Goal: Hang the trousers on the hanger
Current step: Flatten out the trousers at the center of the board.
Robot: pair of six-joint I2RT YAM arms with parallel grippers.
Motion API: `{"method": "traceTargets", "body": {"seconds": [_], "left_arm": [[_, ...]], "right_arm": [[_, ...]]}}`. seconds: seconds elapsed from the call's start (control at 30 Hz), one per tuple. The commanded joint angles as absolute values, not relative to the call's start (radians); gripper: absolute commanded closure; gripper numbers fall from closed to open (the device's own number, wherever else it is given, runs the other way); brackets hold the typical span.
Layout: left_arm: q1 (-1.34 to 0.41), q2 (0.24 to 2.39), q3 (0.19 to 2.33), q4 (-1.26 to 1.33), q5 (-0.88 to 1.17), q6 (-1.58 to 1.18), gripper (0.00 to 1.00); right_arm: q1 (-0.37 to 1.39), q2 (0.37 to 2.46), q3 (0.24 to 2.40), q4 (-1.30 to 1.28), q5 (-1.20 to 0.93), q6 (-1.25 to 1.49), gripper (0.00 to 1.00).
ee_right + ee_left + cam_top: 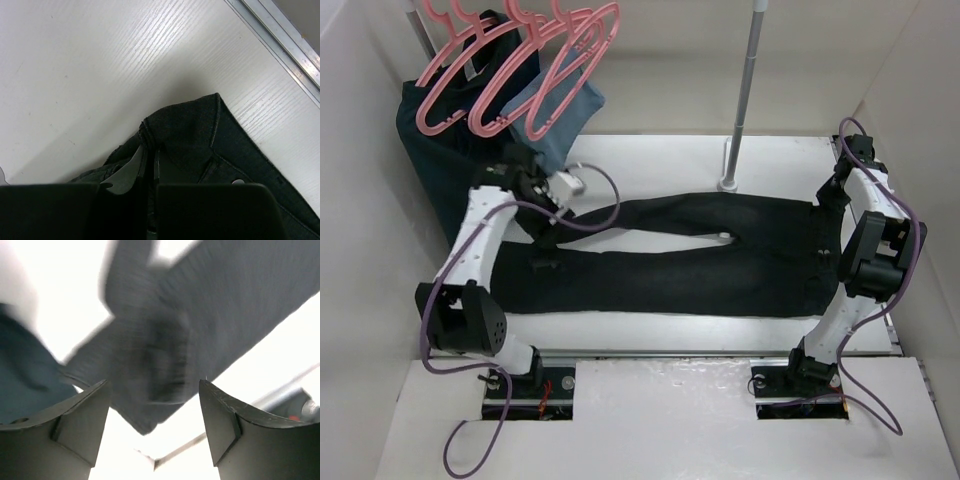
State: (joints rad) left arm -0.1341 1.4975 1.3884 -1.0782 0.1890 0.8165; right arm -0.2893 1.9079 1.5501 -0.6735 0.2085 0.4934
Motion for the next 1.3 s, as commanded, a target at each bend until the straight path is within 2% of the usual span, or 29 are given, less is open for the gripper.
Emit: {"method": "traceTargets", "body": {"seconds": [0.0,0.1,0.2,0.33,0.47,0.63,0.67,0.8,1.0,1.27], "left_arm": [[0.023,1.473,1.578,-1.079,0.505,0.769,0.34],[0.115,1.463,1.612,-1.089,0.626,0.769,0.35],[0.124,1.477,1.562,-1.025,0.617,0.691,0.35],[0.104,1.506,1.363,-0.798,0.296,0.511,0.42],[0.049,1.434,1.160,-0.657,0.105,0.485,0.45],[-0.040,1.402,1.054,-0.505,-0.046,0.456,0.45],[-0.070,1.413,1.054,-0.523,-0.028,0.456,0.45],[-0.181,1.424,1.074,-0.704,0.303,0.604,0.46],[-0.400,1.491,1.029,-0.859,0.359,0.696,0.48],[-0.433,1.603,1.224,-1.034,0.517,0.727,0.45]], "right_arm": [[-0.302,1.893,1.592,-0.641,0.236,0.479,1.00],[-0.302,1.902,1.592,-0.641,0.236,0.479,1.00],[-0.302,1.911,1.601,-0.641,0.236,0.479,1.00],[-0.302,1.911,1.621,-0.641,0.227,0.479,1.00],[-0.302,1.911,1.631,-0.641,0.218,0.469,1.00],[-0.302,1.911,1.631,-0.641,0.209,0.460,1.00],[-0.302,1.911,1.631,-0.641,0.209,0.460,1.00],[-0.302,1.911,1.631,-0.641,0.209,0.451,1.00],[-0.302,1.921,1.621,-0.632,0.200,0.451,1.00],[-0.302,1.939,1.632,-0.632,0.199,0.451,1.00]]}}
